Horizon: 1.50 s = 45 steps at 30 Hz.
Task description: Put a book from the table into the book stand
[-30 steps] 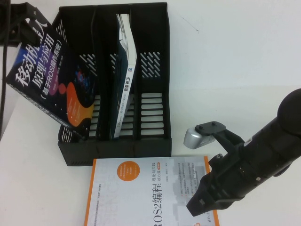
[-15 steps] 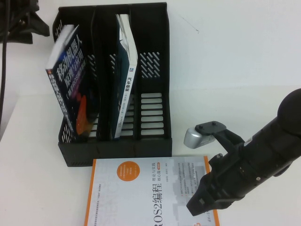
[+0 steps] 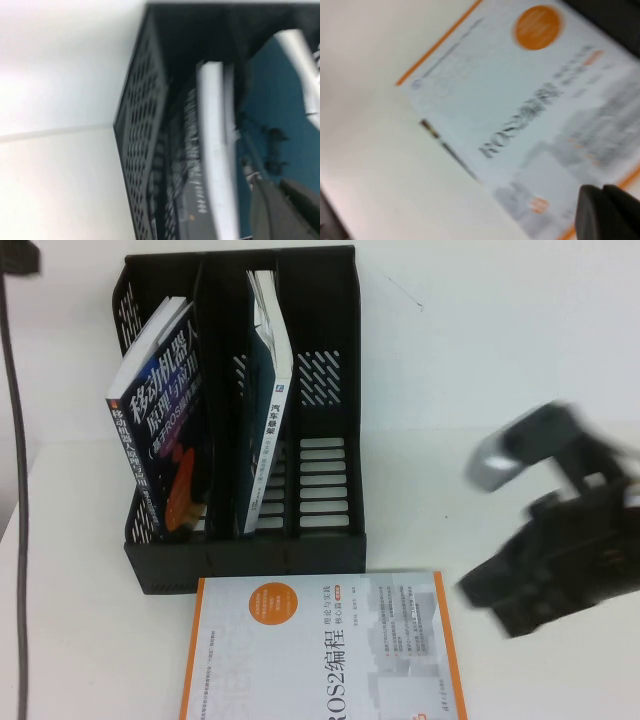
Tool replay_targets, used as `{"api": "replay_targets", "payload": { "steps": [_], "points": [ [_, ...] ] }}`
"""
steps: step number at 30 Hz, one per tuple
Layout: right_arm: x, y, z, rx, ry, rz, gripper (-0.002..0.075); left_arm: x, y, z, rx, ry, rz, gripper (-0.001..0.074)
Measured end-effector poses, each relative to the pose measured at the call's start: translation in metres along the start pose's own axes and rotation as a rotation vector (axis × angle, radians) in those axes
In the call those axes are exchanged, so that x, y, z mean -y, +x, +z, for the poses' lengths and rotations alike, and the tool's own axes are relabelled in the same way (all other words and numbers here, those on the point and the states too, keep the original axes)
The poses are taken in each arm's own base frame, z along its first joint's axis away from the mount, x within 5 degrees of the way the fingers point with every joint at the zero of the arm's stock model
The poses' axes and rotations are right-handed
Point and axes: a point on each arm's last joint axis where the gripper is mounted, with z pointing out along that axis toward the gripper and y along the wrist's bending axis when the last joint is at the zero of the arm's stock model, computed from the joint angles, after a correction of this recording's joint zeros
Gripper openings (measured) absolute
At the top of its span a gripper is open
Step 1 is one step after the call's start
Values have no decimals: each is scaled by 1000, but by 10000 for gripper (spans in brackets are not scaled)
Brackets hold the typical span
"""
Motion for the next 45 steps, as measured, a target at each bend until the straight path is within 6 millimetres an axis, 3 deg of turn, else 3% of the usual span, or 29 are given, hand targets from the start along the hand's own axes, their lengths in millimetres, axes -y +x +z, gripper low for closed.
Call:
{"api": "replay_targets", "payload": {
  "steps": [3,7,11,15,20,28,37,45],
  "points": [
    [-3,5,-31,53,118,8,5,16,8,-35,81,-8,60,3],
    [-8,12,-72,157,268,3,5,35,34,-79,202,-25,115,1],
    [-16,22,-103,266,342,22,5,40,74,-95,267,-52,128,1],
    [-21,42,-117,371,373,24,5,34,130,-91,319,-79,113,1],
    [-17,77,-116,377,441,74,5,28,189,-91,428,-127,114,1],
    [-3,136,-105,397,589,187,5,22,242,-90,508,-176,142,1],
    [-3,182,-95,551,579,237,5,11,275,-86,647,-247,119,1],
    [-3,191,-91,585,549,321,5,0,287,-75,688,-262,22,1]
  ]
}}
